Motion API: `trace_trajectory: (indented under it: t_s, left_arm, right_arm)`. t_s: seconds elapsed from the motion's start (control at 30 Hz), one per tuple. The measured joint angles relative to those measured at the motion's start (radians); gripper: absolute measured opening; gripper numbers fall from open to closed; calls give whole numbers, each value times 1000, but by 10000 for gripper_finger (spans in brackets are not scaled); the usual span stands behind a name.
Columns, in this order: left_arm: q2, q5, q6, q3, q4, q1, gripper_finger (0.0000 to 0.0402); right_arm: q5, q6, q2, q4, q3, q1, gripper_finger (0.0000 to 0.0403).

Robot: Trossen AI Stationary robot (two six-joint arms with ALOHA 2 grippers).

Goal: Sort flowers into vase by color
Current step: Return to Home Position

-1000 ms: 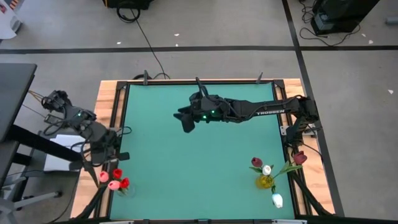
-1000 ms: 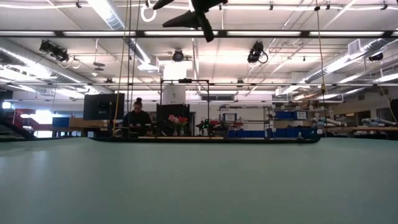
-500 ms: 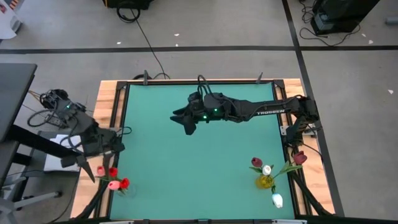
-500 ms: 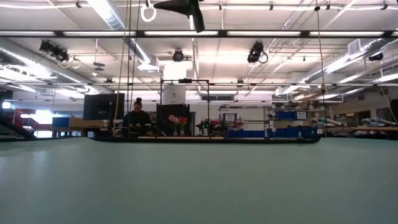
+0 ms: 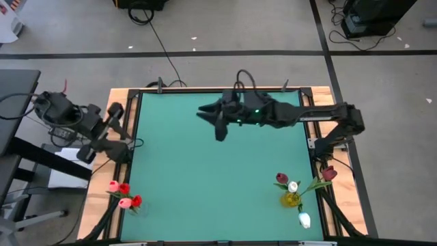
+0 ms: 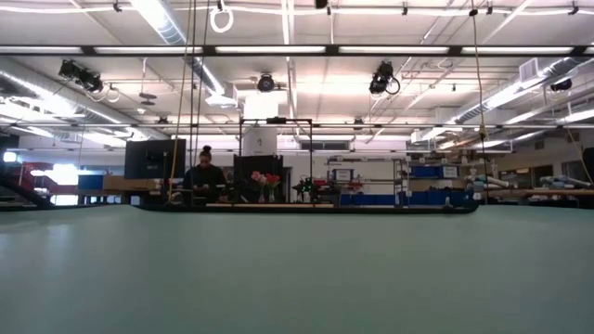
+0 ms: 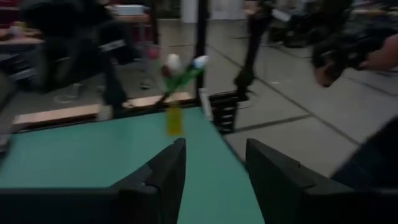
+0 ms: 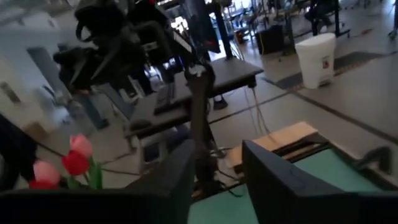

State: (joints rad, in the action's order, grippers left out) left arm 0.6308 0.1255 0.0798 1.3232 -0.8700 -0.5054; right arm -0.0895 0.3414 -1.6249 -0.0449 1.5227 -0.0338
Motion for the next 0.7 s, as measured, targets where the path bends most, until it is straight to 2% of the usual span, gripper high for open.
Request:
trace_trajectory:
  t_s: [0.23,0.43,0.53,0.7]
  left_arm:
    - [-47,170,56,-1,30,67,105]
    - [-185,227,64,-46,40,71,15]
    - [-228,272,67,-137,82,71,7]
    - [-255,309,63,-301,199,71,3]
  right_arm:
    - [2,-95,171,287,0,6,14]
    - [-48,-240,334,398,0,43,18]
    - [-58,-283,420,485,0,56,7]
    - [-141,-287,551,618,-27,89,7]
